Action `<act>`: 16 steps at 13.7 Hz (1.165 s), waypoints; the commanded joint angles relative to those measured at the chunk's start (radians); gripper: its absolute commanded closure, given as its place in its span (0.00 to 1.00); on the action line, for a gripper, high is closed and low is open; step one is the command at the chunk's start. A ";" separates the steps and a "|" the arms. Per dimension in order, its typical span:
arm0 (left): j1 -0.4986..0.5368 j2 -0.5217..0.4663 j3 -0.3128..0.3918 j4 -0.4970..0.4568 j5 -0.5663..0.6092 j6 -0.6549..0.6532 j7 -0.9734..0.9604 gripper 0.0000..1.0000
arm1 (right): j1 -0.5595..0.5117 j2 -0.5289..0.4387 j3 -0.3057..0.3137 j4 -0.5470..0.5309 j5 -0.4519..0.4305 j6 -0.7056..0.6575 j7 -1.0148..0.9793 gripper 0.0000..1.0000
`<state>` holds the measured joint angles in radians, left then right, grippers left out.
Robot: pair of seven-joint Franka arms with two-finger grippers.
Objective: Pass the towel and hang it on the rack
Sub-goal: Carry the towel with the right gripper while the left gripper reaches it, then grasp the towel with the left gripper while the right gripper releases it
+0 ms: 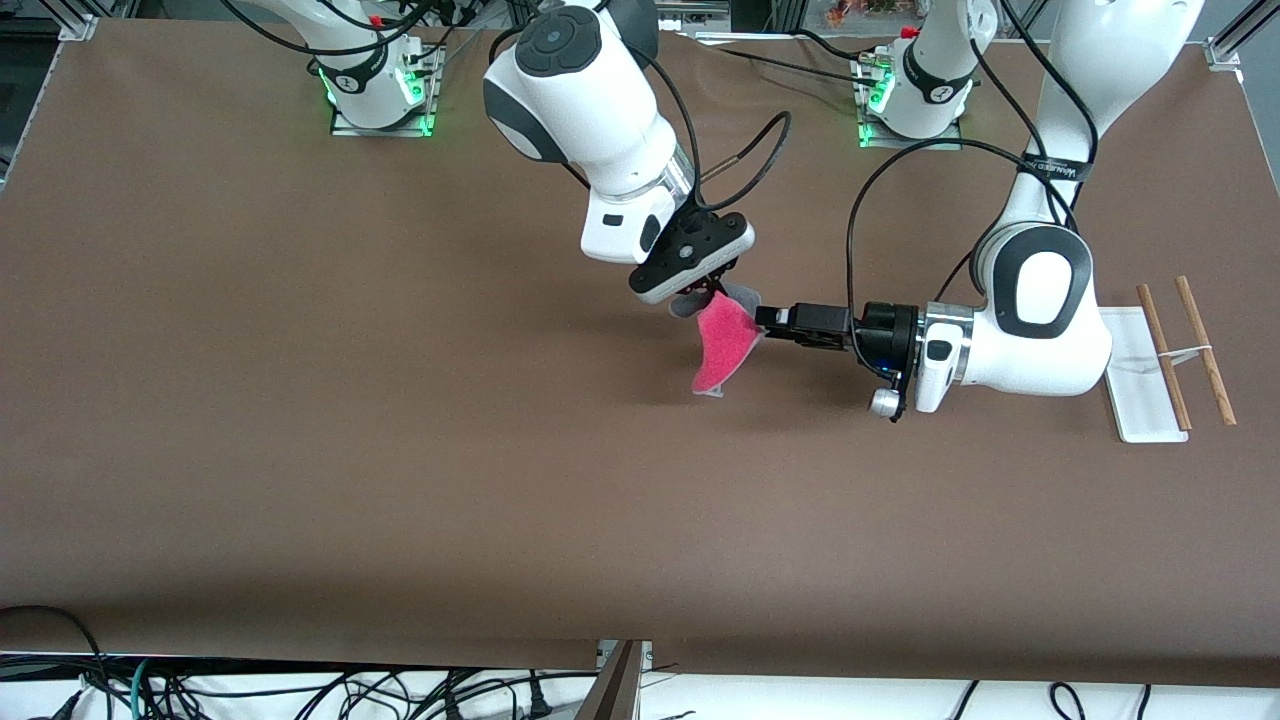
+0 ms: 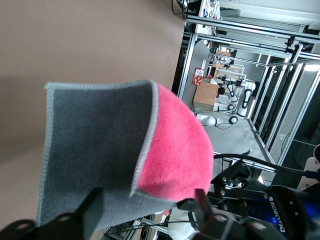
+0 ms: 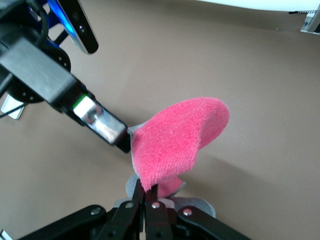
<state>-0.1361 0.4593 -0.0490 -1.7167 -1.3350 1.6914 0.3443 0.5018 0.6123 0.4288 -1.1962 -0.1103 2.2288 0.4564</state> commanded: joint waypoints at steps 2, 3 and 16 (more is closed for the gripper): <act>-0.002 0.009 0.001 -0.001 -0.055 0.001 0.030 0.71 | 0.012 0.012 -0.007 0.026 -0.022 0.011 0.021 1.00; -0.002 0.015 0.001 0.000 -0.058 0.001 0.028 0.74 | 0.012 0.012 -0.007 0.026 -0.022 0.011 0.021 1.00; -0.002 0.025 0.001 0.015 -0.089 0.001 0.032 1.00 | 0.012 0.012 -0.007 0.026 -0.020 0.011 0.019 1.00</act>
<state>-0.1358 0.4740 -0.0489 -1.7163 -1.3976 1.6915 0.3501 0.5019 0.6123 0.4259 -1.1962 -0.1104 2.2346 0.4565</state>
